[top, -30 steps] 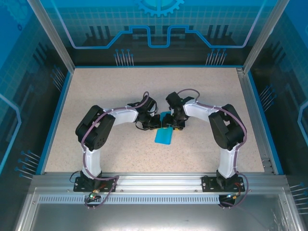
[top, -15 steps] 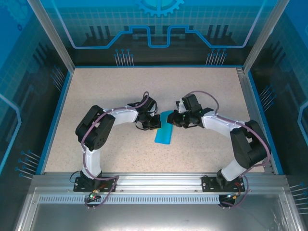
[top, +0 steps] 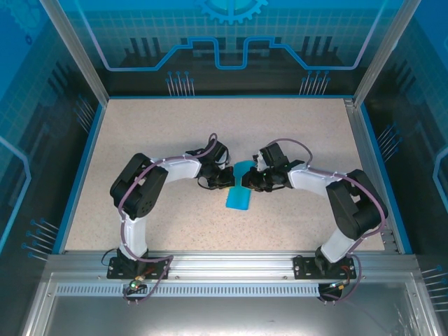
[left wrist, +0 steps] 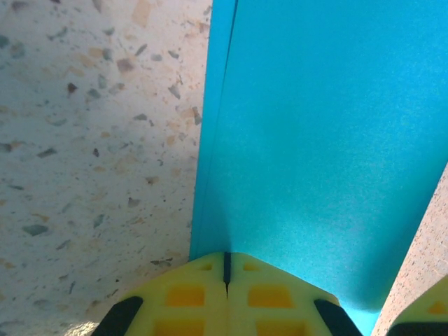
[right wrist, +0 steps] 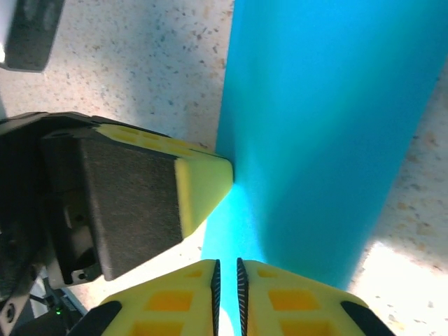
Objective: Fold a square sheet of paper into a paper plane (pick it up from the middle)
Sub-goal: First fold in half a square sheet of paper at the center of the table.
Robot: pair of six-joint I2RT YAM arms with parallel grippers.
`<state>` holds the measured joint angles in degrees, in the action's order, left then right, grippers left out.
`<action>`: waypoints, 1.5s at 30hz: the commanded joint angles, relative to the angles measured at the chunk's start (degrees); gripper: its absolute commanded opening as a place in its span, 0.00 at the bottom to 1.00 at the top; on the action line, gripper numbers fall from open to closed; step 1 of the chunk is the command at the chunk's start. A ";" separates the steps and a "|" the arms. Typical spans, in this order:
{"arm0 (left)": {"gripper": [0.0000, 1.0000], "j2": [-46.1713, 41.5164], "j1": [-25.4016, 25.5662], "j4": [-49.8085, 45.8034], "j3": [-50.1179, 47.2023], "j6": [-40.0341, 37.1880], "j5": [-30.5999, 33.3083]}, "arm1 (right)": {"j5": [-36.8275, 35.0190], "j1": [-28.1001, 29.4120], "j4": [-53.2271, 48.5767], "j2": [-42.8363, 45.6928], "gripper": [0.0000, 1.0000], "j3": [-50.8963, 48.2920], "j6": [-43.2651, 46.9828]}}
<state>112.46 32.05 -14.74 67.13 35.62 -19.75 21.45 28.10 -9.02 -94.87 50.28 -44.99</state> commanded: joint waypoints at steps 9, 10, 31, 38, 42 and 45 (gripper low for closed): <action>0.00 -1.52 0.65 -1.82 -0.78 -0.51 -1.29 | -4.92 0.11 -7.68 1.03 0.24 3.40 2.54; 0.00 -1.78 0.66 -1.45 -1.09 -0.38 -1.52 | -4.90 0.12 -7.68 0.89 0.24 3.49 2.55; 0.00 1.00 0.72 -1.47 -0.59 -1.92 -0.82 | -1.55 0.23 -0.06 -0.24 0.14 1.19 -0.36; 0.00 1.53 0.71 -1.84 -0.46 -2.64 -0.63 | 1.21 -1.86 6.95 -2.68 0.12 -1.79 -2.72; 0.00 1.70 0.68 -1.80 -0.42 -2.79 -0.73 | -0.77 -2.35 5.75 -0.72 0.13 -2.69 -2.65; 0.00 1.71 0.68 -1.84 -0.42 -2.79 -0.79 | -2.59 -2.53 3.83 2.05 0.14 -2.95 -1.66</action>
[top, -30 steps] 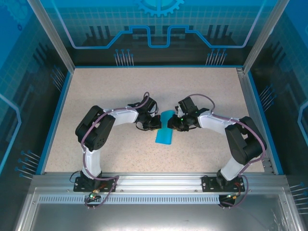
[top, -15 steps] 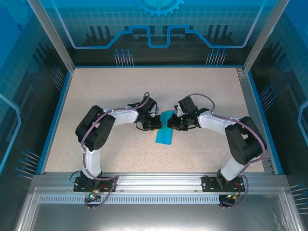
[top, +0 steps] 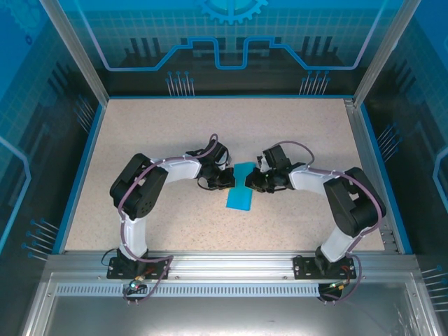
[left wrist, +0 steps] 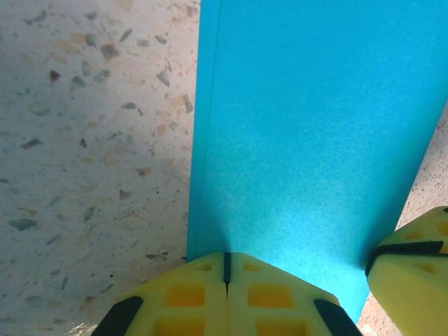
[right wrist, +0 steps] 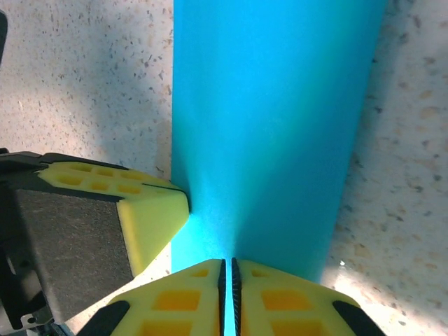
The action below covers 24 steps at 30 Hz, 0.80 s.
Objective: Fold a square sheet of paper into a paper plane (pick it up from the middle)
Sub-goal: First fold in half a square sheet of paper at the center of the table.
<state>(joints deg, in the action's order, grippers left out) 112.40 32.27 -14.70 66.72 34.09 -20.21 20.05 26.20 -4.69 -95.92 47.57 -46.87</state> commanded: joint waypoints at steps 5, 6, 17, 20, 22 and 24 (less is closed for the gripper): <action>0.00 1.92 0.50 -1.82 0.08 -1.25 -0.34 | 0.51 -0.62 -1.17 2.95 0.16 0.69 1.13; 0.00 1.86 0.45 -1.78 0.08 -1.37 -0.37 | 0.51 -0.40 -0.77 2.85 0.16 0.46 0.85; 0.00 1.43 0.46 -1.75 -0.78 -1.48 0.09 | 1.43 -0.71 1.84 -0.48 0.19 -0.85 0.38; 0.00 1.50 0.44 -1.29 -0.98 -1.30 -0.06 | 0.89 -0.71 1.04 1.97 0.22 -0.74 0.70; 0.00 1.36 0.47 -1.20 -1.02 -1.17 -0.02 | -0.97 -0.79 -1.27 3.67 0.25 -0.27 1.22; 0.00 1.05 0.51 -0.93 -1.32 -0.99 0.16 | -4.39 -0.80 -5.48 4.85 0.30 0.79 2.03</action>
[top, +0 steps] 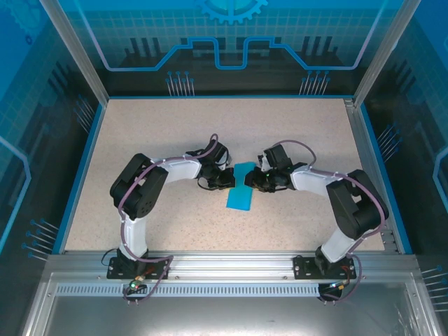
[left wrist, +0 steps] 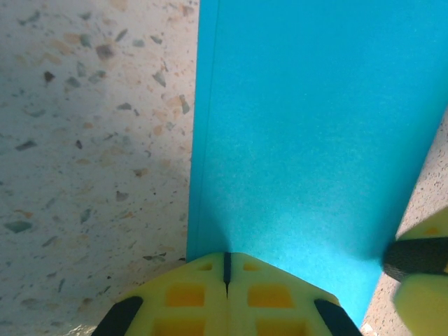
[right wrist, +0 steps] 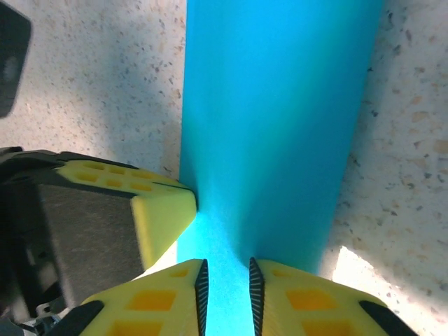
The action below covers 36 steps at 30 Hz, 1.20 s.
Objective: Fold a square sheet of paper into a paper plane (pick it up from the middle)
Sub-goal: First fold in half a square sheet of paper at the center of the table.
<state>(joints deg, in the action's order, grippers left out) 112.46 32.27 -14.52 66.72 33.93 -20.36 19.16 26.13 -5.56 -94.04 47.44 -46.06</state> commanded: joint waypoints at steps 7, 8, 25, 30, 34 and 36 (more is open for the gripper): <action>0.00 0.83 0.44 0.35 -1.77 -0.09 -0.16 | -8.99 0.06 -12.53 1.06 0.44 4.56 2.77; 0.00 0.82 0.48 0.33 -1.68 -0.10 -0.21 | -7.47 0.36 -11.90 0.21 0.47 4.88 3.14; 0.31 -8.27 0.06 3.03 -4.48 2.56 3.53 | -9.51 2.04 -15.64 -7.12 0.37 9.03 3.35; 0.37 -12.15 -1.33 3.32 -6.70 5.33 7.82 | -9.75 2.15 -16.82 -8.11 0.37 9.98 3.14; 0.38 -12.97 -2.76 4.00 -8.22 6.48 7.82 | -10.89 2.52 -17.43 -8.37 0.38 10.48 1.74; 0.38 -12.98 -3.05 4.16 -8.62 6.67 7.55 | -11.48 2.52 -17.64 -8.61 0.38 10.78 1.15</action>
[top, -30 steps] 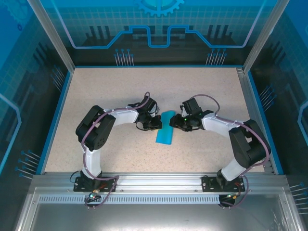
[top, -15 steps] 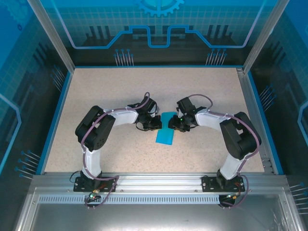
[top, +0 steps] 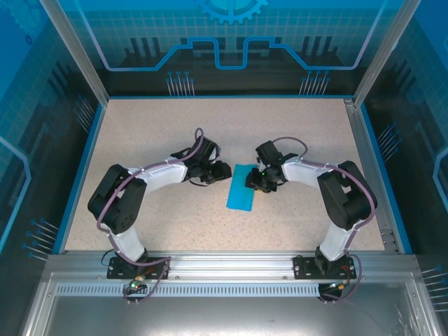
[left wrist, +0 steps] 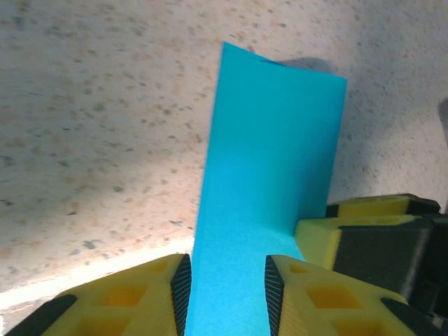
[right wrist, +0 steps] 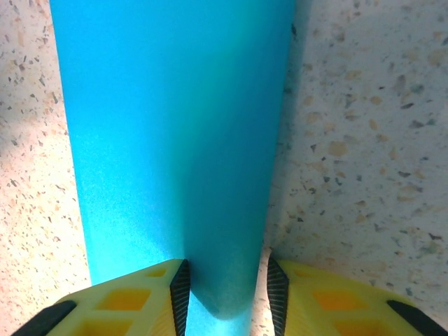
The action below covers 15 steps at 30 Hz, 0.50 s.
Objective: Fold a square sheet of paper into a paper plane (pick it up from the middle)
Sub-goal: First fold in half a square sheet of paper at the center of the table, then hold the square sheet of paper at the center of the table.
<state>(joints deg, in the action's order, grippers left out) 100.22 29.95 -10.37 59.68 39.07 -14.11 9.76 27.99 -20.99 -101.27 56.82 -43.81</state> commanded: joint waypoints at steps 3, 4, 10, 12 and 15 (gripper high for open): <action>0.37 -0.32 -0.85 0.09 -1.51 1.45 0.53 | -2.08 0.75 -2.24 -1.93 0.39 1.88 -1.30; 0.37 -0.18 -0.82 0.09 -1.50 1.45 0.36 | -2.18 0.80 -2.63 -2.18 0.39 2.11 -1.49; 0.36 0.13 -0.86 0.65 -1.67 1.32 -0.24 | -3.26 0.94 -4.27 -2.71 0.43 3.38 -2.43; 0.36 0.31 -0.78 0.62 -1.67 1.19 -0.37 | -3.04 0.93 -4.43 -3.05 0.44 3.85 -2.35; 0.36 0.67 -0.78 0.66 -1.61 1.13 -0.72 | -3.26 1.02 -5.02 -3.66 0.45 4.44 -3.00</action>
<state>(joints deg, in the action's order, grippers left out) 100.25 29.23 -10.13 58.57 40.18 -13.78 8.95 28.51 -24.36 -103.04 59.96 -45.91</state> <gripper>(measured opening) 0.360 0.448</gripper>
